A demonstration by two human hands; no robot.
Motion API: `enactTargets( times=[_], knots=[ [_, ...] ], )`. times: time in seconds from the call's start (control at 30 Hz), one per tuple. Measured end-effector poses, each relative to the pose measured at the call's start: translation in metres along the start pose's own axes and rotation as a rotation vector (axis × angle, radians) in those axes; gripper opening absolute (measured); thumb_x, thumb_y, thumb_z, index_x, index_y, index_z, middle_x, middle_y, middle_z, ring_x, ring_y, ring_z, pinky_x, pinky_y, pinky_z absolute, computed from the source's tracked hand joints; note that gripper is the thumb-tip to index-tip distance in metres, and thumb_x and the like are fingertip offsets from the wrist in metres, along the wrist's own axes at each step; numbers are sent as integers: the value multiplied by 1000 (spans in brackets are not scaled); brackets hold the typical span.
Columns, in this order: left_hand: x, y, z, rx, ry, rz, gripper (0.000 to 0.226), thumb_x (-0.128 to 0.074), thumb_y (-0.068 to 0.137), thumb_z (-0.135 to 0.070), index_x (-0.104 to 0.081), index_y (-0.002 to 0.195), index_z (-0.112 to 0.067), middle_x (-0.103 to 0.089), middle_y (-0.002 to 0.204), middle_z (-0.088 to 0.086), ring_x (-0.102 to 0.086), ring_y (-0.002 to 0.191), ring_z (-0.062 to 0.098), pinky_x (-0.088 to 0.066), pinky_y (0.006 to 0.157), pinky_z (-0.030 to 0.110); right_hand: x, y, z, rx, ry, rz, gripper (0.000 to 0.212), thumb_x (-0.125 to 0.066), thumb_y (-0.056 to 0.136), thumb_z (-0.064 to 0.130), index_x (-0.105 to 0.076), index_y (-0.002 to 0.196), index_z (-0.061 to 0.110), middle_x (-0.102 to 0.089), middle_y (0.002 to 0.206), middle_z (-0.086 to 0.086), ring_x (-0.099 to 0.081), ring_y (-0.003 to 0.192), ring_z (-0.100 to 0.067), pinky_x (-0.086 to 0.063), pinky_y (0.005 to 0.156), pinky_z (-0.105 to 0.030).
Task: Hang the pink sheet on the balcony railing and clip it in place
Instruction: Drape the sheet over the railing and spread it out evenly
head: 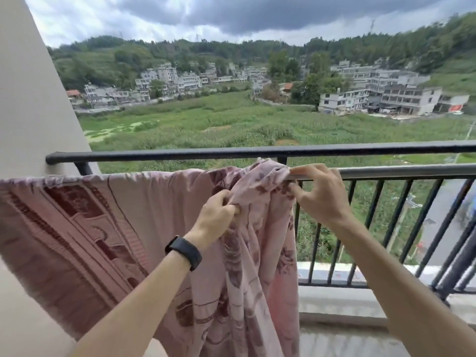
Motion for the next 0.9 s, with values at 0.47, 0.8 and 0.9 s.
enactTargets(
  times=[0.47,0.8,0.9],
  knots=[
    [125,-20,-79,-118,853,-260,49,-73,84,-23,-40,120,-28,-61,92,0,-60,75,14,-52,66,33,-68,97,39,291,113,682,20,-74,84,45,-79,99,32,-73,97,12,-65,90,-8,-46,67,-20],
    [207,-17,-91,-188,1260,-549,43,-69,87,-24,-54,127,-30,-68,97,10,-66,81,35,-43,58,32,-118,153,135,379,151,221,8,-38,101,10,-45,104,10,-58,76,-10,-55,62,-29,-48,54,-39],
    [245,-20,-77,-222,1383,-609,45,-65,92,-29,-44,131,-34,-61,111,4,-65,66,34,-47,51,33,-127,167,182,481,216,74,9,-41,98,2,-45,105,6,-57,83,-13,-53,61,-28,-47,53,-43]
  ],
)
Point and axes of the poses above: each hand's wrist, its own y-axis towards the middle knuckle, its own x-axis out of the back of the hand, z = x × y, the point moved 9 cm from there along y, towards the middle knuckle
